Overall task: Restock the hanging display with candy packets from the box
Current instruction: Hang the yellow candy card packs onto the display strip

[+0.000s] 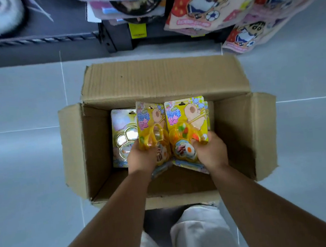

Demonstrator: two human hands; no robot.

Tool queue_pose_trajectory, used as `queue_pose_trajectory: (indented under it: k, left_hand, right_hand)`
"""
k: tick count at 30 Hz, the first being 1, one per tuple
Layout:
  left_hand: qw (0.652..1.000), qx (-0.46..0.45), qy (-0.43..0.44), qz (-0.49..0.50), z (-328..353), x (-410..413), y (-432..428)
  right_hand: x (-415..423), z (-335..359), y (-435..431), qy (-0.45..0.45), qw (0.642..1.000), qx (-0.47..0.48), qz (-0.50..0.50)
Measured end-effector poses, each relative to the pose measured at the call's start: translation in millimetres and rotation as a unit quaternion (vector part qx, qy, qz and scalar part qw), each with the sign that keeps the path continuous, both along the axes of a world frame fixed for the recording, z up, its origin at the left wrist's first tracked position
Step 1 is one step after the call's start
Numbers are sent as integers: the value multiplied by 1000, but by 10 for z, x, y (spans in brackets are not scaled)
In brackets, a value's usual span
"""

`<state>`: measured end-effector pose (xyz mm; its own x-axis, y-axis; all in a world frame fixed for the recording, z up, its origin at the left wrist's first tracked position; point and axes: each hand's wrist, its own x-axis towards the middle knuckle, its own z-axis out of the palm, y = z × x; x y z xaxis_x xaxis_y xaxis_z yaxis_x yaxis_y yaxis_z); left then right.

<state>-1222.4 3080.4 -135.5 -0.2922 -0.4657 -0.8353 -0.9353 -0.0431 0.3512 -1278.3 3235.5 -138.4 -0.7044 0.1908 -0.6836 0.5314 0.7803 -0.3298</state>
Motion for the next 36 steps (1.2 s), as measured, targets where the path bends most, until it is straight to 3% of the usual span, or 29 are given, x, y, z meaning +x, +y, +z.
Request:
queue_pose_trajectory:
  k: [6,14,24,31,36]
  left_hand:
    - [995,61,41,72,1167,51,-199]
    - [989,54,87,109,2764,70,-350]
    - [966,45,232,103,4638,148,-278]
    - [930,9,354,93,5676,335,-548]
    - [911,5,395,117,6264,364,-768]
  right_hand:
    - [41,1082,-56,9,999,-32,-36]
    - [15,2637,-121,63,989,-88,-100]
    - [115,4527,-34,138,968,-189,-89]
    - [7,5521,82,214,939,-263,-55]
    - [-203,6175,44,275,904,-324,-41]
